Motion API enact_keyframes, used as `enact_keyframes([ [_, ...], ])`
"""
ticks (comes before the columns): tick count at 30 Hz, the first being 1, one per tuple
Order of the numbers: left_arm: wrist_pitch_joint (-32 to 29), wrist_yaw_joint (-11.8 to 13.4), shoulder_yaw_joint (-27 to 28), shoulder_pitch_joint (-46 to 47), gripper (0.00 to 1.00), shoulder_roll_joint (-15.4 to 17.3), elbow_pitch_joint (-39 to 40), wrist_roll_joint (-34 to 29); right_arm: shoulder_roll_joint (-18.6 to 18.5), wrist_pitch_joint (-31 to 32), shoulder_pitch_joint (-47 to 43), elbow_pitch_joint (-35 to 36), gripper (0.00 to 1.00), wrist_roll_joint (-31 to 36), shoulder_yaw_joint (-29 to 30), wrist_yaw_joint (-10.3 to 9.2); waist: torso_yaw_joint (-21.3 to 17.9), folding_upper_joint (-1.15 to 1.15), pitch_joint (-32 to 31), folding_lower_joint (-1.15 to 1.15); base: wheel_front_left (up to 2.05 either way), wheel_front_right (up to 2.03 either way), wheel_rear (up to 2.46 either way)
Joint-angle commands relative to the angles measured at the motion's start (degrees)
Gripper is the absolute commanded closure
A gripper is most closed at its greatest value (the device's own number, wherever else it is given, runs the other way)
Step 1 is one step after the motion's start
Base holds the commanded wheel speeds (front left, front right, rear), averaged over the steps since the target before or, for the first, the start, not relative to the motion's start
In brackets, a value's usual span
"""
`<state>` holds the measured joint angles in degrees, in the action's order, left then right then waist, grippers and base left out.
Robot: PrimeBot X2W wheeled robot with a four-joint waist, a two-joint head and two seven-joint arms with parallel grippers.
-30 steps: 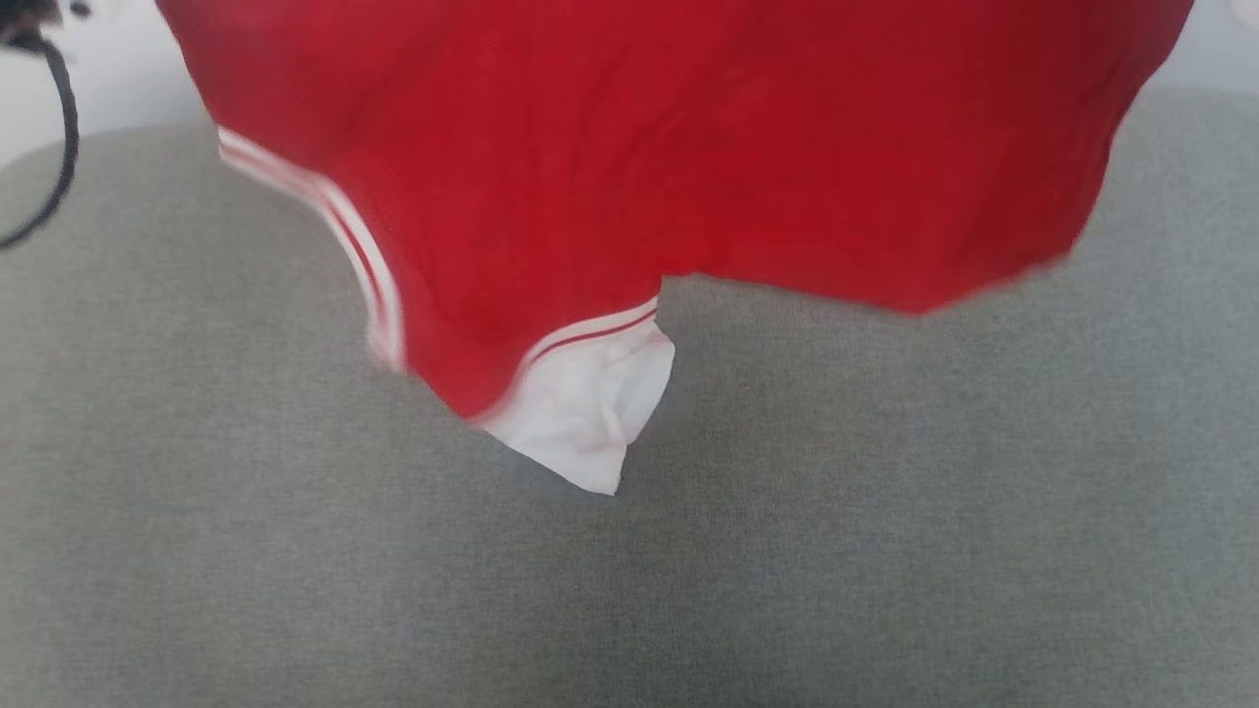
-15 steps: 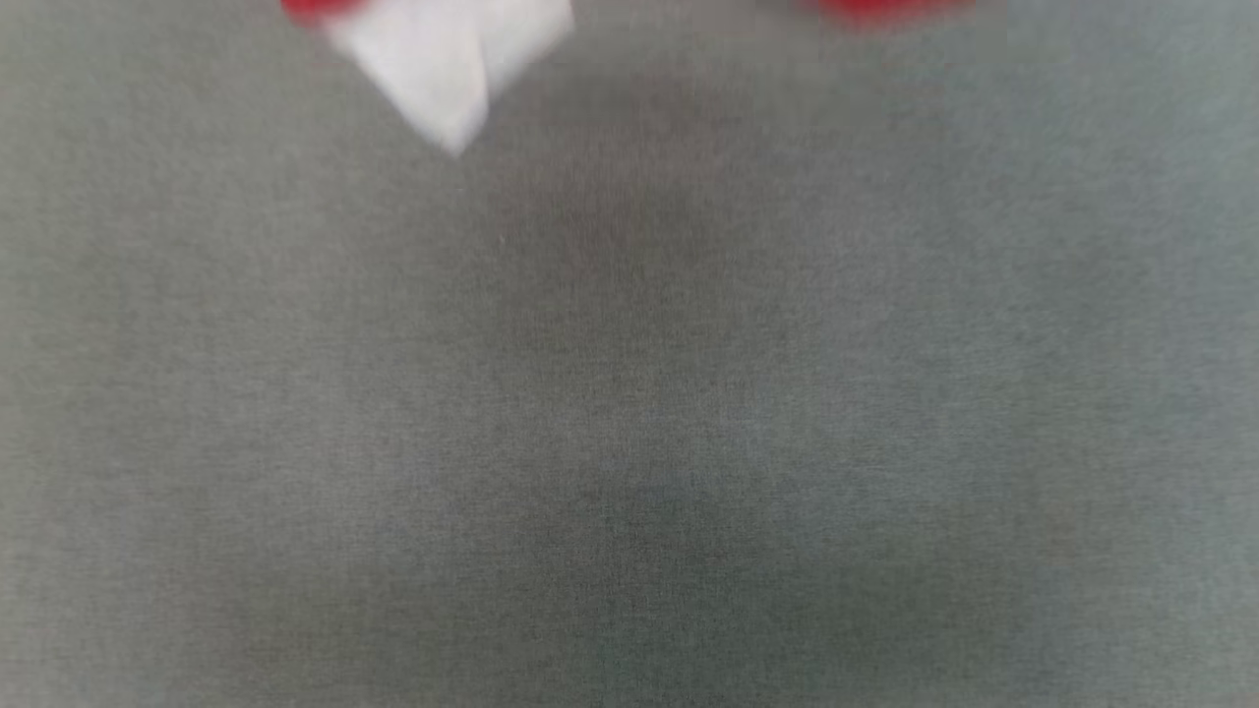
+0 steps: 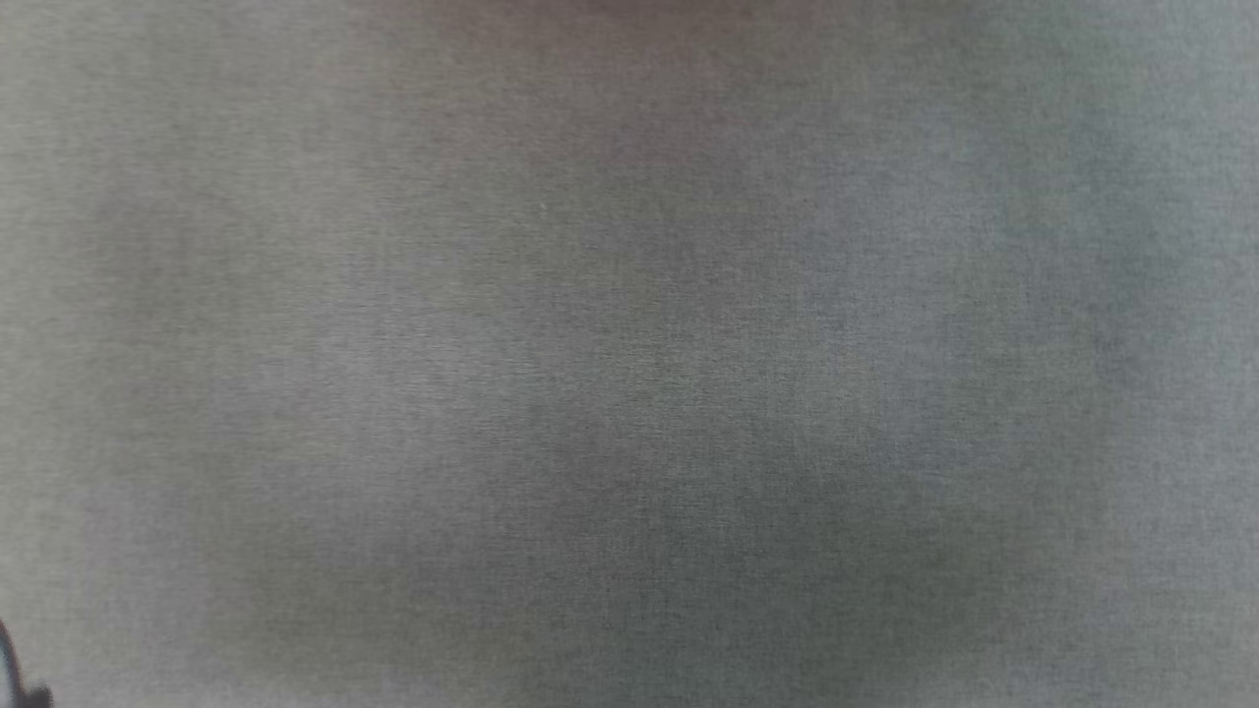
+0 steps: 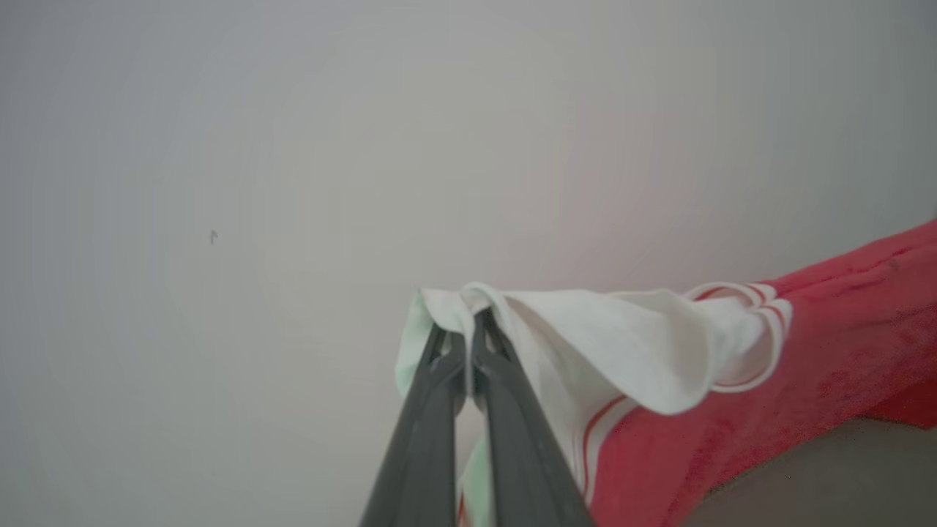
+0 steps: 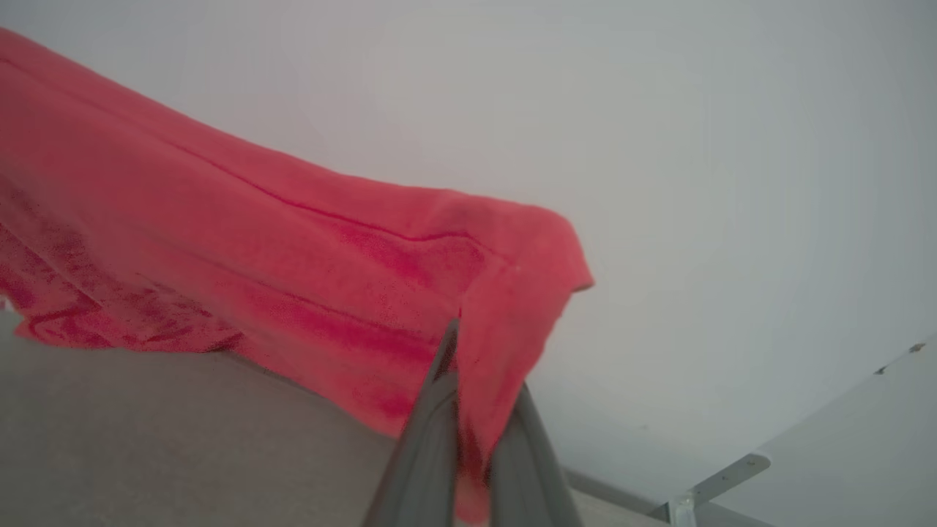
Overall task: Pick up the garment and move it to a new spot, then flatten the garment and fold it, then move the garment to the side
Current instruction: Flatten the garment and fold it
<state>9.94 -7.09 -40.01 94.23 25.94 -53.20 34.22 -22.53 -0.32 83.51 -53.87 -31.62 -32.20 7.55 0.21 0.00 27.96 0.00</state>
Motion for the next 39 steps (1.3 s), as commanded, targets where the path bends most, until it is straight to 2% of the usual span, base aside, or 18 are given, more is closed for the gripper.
enact_keyframes([
  [1, -1.4, -0.3, -0.9, -2.4, 1.0, -0.1, -0.2, 1.5, -0.9, 1.1, -2.4, 0.4, 1.0, -2.1, -1.2, -0.12, 0.6, 0.0, -0.8, 0.0, 0.0, 0.0, 0.0],
  [6, -7.1, -0.3, -4.9, -10.6, 1.0, 0.8, 2.8, 6.9, -2.3, 3.6, -8.1, 2.8, 1.0, -6.6, -4.7, -0.11, 1.2, 0.0, -2.4, 0.0, 0.0, 0.0, 0.0],
  [9, -12.3, -0.3, -6.9, -16.6, 1.0, 2.8, 6.6, 12.3, -4.5, 5.2, -12.3, 6.1, 1.0, -9.5, -8.1, -0.12, 1.6, 0.0, -3.6, 0.0, 0.0, 0.0, 0.0],
  [15, -22.5, -0.3, -9.8, -29.0, 1.0, 9.2, 17.3, 19.9, -10.1, 8.5, -20.9, 14.2, 1.0, -15.6, -12.6, -0.12, 2.1, 0.0, -6.2, 0.0, 0.0, 0.0, 0.0],
  [18, -25.8, 1.4, -10.5, -35.8, 1.0, 12.3, 24.5, 22.4, -13.1, 9.7, -25.6, 18.7, 1.0, -18.2, -13.8, -0.12, 2.2, 0.0, -7.4, 0.0, 0.0, 0.0, 0.0],
  [21, -28.2, 5.5, -11.0, -43.1, 1.0, 16.0, 33.3, 25.0, -16.1, 10.8, -30.4, 23.4, 1.0, -20.2, -14.7, -0.12, 2.2, 0.0, -8.3, 0.0, 0.0, 0.0, 0.0],
  [24, -29.4, 10.7, -11.1, -50.2, 1.0, 19.9, 42.9, 26.9, -19.5, 12.0, -34.9, 28.1, 1.0, -21.1, -15.7, -0.12, 2.1, 0.0, -8.9, 0.0, 0.0, 0.0, 0.0],
  [30, -28.3, 20.0, -10.7, -62.3, 1.0, 26.4, 59.0, 30.3, -24.9, 12.6, -43.1, 35.9, 1.0, -22.5, -15.4, -0.12, 1.5, 0.0, -9.5, 0.0, 0.0, 0.0, 0.0],
  [33, -27.3, 23.5, -11.2, -67.2, 1.0, 28.4, 64.2, 31.6, -26.9, 12.7, -47.1, 38.8, 1.0, -23.0, -14.8, -0.12, 1.3, 0.0, -9.8, 0.0, 0.0, 0.0, 0.0],
  [39, -26.2, 28.6, -12.5, -74.4, 1.0, 31.0, 71.5, 32.8, -30.2, 12.9, -55.3, 44.2, 1.0, -24.4, -13.2, -0.12, 0.8, 0.0, -9.9, 0.0, 0.0, 0.0, 0.0],
])
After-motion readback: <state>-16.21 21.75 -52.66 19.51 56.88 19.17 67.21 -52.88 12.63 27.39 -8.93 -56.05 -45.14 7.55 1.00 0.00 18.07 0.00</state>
